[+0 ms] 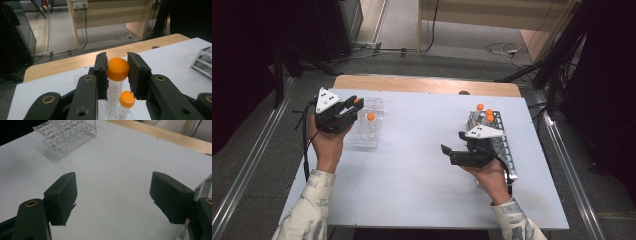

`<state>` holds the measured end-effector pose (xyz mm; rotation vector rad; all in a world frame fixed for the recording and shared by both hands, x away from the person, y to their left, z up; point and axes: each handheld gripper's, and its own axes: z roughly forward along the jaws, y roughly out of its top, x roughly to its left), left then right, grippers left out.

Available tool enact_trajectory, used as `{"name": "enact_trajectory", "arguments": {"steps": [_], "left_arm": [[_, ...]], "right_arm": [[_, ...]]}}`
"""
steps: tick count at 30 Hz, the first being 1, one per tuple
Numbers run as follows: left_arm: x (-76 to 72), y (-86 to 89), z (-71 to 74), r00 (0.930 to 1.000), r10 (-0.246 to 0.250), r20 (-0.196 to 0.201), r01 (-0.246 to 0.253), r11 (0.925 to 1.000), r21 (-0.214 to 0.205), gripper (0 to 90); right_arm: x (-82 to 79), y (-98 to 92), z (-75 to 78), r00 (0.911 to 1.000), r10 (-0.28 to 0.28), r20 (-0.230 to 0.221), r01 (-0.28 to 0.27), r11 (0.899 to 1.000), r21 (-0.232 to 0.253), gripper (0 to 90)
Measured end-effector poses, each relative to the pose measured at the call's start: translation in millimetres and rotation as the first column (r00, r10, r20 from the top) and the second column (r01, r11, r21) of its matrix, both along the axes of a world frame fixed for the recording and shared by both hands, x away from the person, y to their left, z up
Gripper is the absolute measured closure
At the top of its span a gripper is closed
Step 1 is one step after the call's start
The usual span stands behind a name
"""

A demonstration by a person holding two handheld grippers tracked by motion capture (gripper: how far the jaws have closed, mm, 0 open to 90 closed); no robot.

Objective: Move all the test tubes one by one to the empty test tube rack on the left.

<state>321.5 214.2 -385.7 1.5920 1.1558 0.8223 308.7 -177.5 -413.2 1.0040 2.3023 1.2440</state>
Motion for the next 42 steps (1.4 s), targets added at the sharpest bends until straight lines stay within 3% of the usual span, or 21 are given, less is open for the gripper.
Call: {"name": "enact_trajectory", "arguments": {"steps": [17, 24, 27, 37, 42], "left_arm": [[1.5, -1.1, -26.4, 0.9994, -0.001, -0.035, 0.002, 0.9998, 0.022, 70.3], [1.2, -1.1, -30.1, 0.9994, 0.000, -0.036, 0.000, 1.0000, 0.008, 69.7], [0.8, 0.5, -29.3, 0.9995, -0.005, -0.032, 0.004, 0.9998, -0.022, 65.1], [-0.4, 2.3, -28.4, 0.9991, 0.001, -0.043, -0.002, 0.9993, -0.038, 55.5], [-2.4, 3.5, -26.6, 0.9982, 0.001, -0.060, -0.005, 0.9974, -0.072, 44.0]], "right_arm": [[1.2, -4.2, 0.2, 0.9999, -0.011, -0.002, 0.011, 1.000, 0.004, 20.6], [1.0, -4.7, 0.3, 0.9999, -0.012, -0.005, 0.013, 1.000, 0.004, 20.6], [1.1, -4.9, 0.2, 0.9999, -0.015, -0.006, 0.015, 1.000, 0.003, 20.7], [1.6, -8.5, 1.7, 0.9997, -0.023, 0.001, 0.023, 1.000, 0.009, 20.7], [2.7, -14.6, 4.0, 0.9993, -0.037, 0.006, 0.037, 0.999, 0.014, 20.7]]}}
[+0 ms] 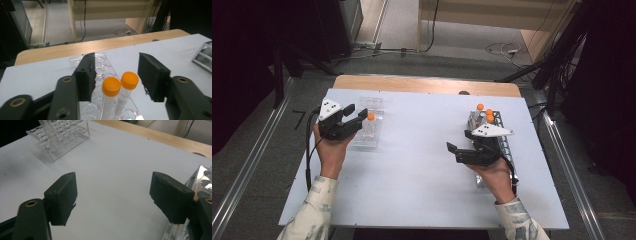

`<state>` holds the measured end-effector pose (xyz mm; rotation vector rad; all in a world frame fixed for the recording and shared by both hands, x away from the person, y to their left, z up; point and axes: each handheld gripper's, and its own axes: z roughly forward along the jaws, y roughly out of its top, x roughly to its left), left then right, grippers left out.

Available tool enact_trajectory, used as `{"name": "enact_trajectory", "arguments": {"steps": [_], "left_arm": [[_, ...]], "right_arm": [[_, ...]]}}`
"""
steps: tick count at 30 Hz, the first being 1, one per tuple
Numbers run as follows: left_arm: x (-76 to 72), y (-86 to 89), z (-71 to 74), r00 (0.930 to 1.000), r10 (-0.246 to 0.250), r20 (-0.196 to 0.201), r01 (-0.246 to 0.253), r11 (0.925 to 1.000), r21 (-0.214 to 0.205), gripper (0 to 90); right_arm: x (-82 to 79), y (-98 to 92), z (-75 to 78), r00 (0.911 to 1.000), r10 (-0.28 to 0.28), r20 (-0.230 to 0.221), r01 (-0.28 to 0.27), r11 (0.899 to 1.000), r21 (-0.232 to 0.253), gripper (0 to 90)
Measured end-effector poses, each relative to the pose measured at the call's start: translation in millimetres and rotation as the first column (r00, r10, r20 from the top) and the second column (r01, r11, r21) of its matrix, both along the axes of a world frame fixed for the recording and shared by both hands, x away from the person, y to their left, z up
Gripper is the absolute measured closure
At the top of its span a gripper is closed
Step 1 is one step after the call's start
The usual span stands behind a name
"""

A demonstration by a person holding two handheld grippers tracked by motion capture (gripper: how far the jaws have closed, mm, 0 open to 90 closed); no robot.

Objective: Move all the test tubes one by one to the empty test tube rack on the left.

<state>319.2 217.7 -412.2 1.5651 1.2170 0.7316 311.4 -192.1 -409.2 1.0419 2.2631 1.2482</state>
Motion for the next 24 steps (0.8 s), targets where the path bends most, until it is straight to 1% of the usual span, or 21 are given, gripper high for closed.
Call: {"name": "enact_trajectory", "arguments": {"steps": [2, 4, 5, 6, 7, 10, 13, 15, 17, 19, 24], "left_arm": [[-0.7, 0.2, 0.7, 0.9999, -0.001, -0.013, 0.001, 0.9998, -0.020, 37.2], [-2.7, -0.5, 1.4, 0.9998, -0.005, -0.020, 0.005, 0.9997, -0.025, 32.7], [-4.5, -1.3, 1.6, 0.9997, -0.006, -0.022, 0.005, 0.9998, -0.020, 30.1], [-7.3, -2.4, 1.3, 0.9999, -0.002, -0.014, 0.002, 0.9998, -0.021, 28.4], [-9.8, -3.5, 0.6, 1.0000, -0.005, -0.005, 0.005, 0.9998, -0.021, 28.0], [-14.9, -7.7, -2.3, 0.9999, -0.014, -0.009, 0.014, 0.9997, -0.021, 23.6], [-17.7, -11.1, -2.8, 0.9995, -0.028, -0.015, 0.027, 0.9995, -0.013, 22.1], [-20.3, -12.1, -1.1, 0.9995, -0.031, -0.008, 0.031, 0.9993, -0.019, 21.9], [-22.8, -13.0, 1.0, 0.9993, -0.036, 0.000, 0.036, 0.9992, -0.016, 21.9], [-23.9, -13.0, 1.8, 0.9994, -0.035, 0.003, 0.035, 0.9993, -0.015, 21.9], [-27.5, -12.8, 4.1, 0.9991, -0.041, 0.012, 0.041, 0.9987, -0.029, 21.8]], "right_arm": [[0.5, -3.6, 1.0, 0.9999, -0.011, 0.000, 0.011, 1.000, 0.002, 20.7], [1.5, -7.9, 2.2, 0.9997, -0.024, 0.004, 0.024, 1.000, -0.003, 20.8], [2.3, -10.8, 2.8, 0.9995, -0.032, 0.003, 0.032, 0.999, -0.003, 20.8], [3.2, -14.1, 3.2, 0.9991, -0.042, 0.006, 0.042, 0.999, -0.001, 21.0], [4.2, -17.8, 3.4, 0.9986, -0.053, 0.005, 0.053, 0.999, 0.002, 21.1], [7.6, -28.9, 3.5, 0.9964, -0.084, 0.010, 0.084, 0.996, 0.000, 21.9], [11.7, -39.7, 2.5, 0.9927, -0.120, 0.016, 0.120, 0.993, -0.005, 22.8], [15.4, -48.1, 0.7, 0.9885, -0.150, 0.019, 0.150, 0.989, -0.002, 23.5], [18.7, -54.4, -0.9, 0.9850, -0.172, 0.014, 0.172, 0.985, 0.001, 24.2], [22.3, -60.8, -2.6, 0.9800, -0.198, 0.017, 0.198, 0.980, -0.003, 25.0], [29.5, -70.2, -6.0, 0.9651, -0.260, 0.028, 0.261, 0.965, -0.027, 27.2]]}}
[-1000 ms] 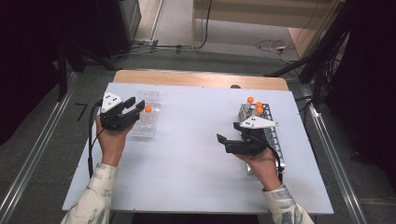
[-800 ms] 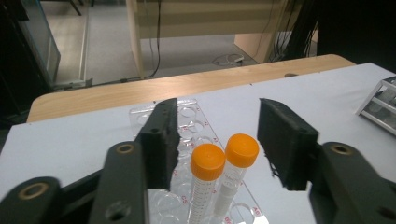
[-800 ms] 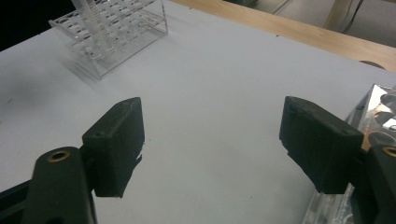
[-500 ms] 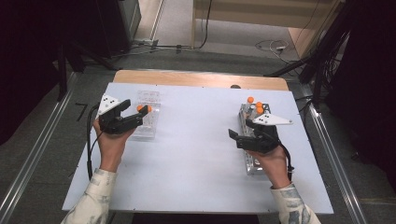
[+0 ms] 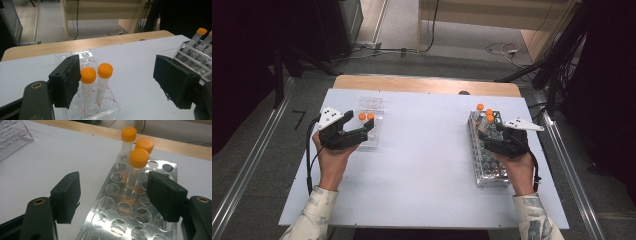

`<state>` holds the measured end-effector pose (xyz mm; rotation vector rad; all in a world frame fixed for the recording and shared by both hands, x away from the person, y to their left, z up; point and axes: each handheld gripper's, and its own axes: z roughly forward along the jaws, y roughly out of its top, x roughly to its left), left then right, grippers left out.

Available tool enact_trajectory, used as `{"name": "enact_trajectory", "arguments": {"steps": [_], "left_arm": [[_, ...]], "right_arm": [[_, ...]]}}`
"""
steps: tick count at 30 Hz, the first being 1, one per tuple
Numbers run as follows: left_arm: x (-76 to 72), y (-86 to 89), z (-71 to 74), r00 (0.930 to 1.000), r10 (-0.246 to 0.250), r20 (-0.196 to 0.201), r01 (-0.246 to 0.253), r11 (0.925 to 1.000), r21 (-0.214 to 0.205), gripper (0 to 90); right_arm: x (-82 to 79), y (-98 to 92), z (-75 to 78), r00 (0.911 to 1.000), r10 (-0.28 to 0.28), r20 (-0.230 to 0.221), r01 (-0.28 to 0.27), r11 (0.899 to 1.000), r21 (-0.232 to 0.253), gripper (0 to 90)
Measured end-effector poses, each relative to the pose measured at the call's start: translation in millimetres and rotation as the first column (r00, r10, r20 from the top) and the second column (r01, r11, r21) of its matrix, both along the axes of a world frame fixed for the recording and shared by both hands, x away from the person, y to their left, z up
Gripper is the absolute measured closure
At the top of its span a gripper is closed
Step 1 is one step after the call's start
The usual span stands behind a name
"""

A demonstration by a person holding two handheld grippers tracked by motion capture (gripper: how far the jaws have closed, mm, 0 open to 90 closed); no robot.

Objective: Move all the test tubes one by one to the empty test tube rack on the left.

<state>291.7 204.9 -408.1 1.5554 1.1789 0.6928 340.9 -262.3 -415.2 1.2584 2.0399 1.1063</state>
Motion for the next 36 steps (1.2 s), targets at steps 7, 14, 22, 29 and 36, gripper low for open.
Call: {"name": "enact_trajectory", "arguments": {"steps": [7, 14, 22, 29, 36], "left_arm": [[-5.0, -1.7, 3.9, 0.9998, -0.004, 0.020, 0.004, 1.0000, -0.001, 21.5], [-4.1, -0.8, 2.4, 0.9999, -0.003, 0.014, 0.003, 1.0000, 0.002, 21.6], [-4.3, -1.1, 2.3, 0.9999, -0.005, 0.013, 0.005, 1.0000, -0.004, 21.7], [-4.5, -0.2, 2.0, 0.9999, -0.006, 0.009, 0.006, 1.0000, -0.004, 22.0], [-4.3, -0.4, 1.4, 0.9999, -0.011, 0.006, 0.011, 0.9999, -0.005, 22.1]], "right_arm": [[19.4, 1.1, -10.6, 0.9987, -0.047, -0.020, 0.047, 0.999, -0.028, 34.8], [35.4, 1.5, -13.1, 0.9960, -0.074, -0.050, 0.072, 0.997, -0.033, 45.7], [48.9, 5.3, -14.5, 0.9938, -0.076, -0.082, 0.070, 0.995, -0.063, 60.9], [53.8, 9.7, -15.2, 0.9916, -0.078, -0.103, 0.070, 0.994, -0.086, 70.5], [51.8, 7.9, -13.1, 0.9918, -0.084, -0.096, 0.076, 0.994, -0.084, 71.0]]}}
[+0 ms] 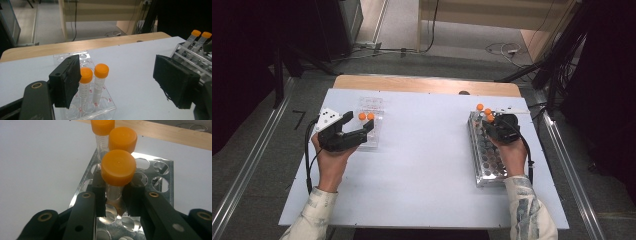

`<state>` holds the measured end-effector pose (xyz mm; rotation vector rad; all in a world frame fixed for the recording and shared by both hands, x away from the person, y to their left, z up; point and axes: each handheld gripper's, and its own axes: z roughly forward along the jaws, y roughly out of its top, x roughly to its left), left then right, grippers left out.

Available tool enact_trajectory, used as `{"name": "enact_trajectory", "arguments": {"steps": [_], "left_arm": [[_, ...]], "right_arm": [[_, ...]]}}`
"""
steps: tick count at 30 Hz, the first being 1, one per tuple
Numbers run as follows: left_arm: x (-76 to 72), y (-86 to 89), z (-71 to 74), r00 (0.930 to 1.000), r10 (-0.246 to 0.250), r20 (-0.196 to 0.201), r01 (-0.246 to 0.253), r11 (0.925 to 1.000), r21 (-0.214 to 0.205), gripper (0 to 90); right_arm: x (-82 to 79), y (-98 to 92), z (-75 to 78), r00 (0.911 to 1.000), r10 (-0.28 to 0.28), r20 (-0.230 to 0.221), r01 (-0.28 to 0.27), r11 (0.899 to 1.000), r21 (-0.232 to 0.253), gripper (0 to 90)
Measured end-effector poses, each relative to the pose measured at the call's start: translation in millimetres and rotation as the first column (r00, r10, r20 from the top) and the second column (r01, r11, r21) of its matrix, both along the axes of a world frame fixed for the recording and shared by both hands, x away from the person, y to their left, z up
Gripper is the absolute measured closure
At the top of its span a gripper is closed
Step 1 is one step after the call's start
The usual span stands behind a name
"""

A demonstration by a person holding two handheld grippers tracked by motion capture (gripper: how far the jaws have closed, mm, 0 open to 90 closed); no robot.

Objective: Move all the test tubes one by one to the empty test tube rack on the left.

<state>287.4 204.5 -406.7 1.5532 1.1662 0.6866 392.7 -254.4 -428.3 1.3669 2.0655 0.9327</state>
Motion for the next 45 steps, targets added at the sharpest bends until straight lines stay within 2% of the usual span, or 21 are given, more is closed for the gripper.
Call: {"name": "enact_trajectory", "arguments": {"steps": [6, 19, 30, 42, 45], "left_arm": [[-0.4, 0.0, 0.3, 1.0000, -0.001, 0.000, 0.001, 1.0000, -0.006, 22.1], [-1.2, -0.3, 0.7, 1.0000, -0.001, 0.002, 0.001, 0.9999, -0.012, 22.1], [-1.6, -1.8, 1.0, 1.0000, -0.007, 0.003, 0.007, 0.9999, -0.011, 22.1], [-3.3, -3.4, 2.3, 0.9999, -0.011, 0.008, 0.011, 0.9999, -0.010, 22.1], [-4.0, -4.3, 2.9, 0.9998, -0.015, 0.010, 0.015, 0.9999, -0.008, 22.1]], "right_arm": [[-3.8, 1.3, 3.5, 0.9998, -0.003, 0.021, 0.003, 1.000, -0.005, 71.0], [-7.0, -0.6, 9.5, 0.9989, -0.018, 0.043, 0.017, 1.000, 0.020, 71.2], [-13.6, -6.5, 25.2, 0.9961, -0.022, 0.086, 0.017, 0.998, 0.053, 71.2], [-30.7, -13.0, 42.1, 0.9916, -0.003, 0.129, -0.010, 0.995, 0.101, 71.2], [-37.6, -13.7, 44.3, 0.9898, 0.014, 0.142, -0.029, 0.995, 0.098, 71.3]]}}
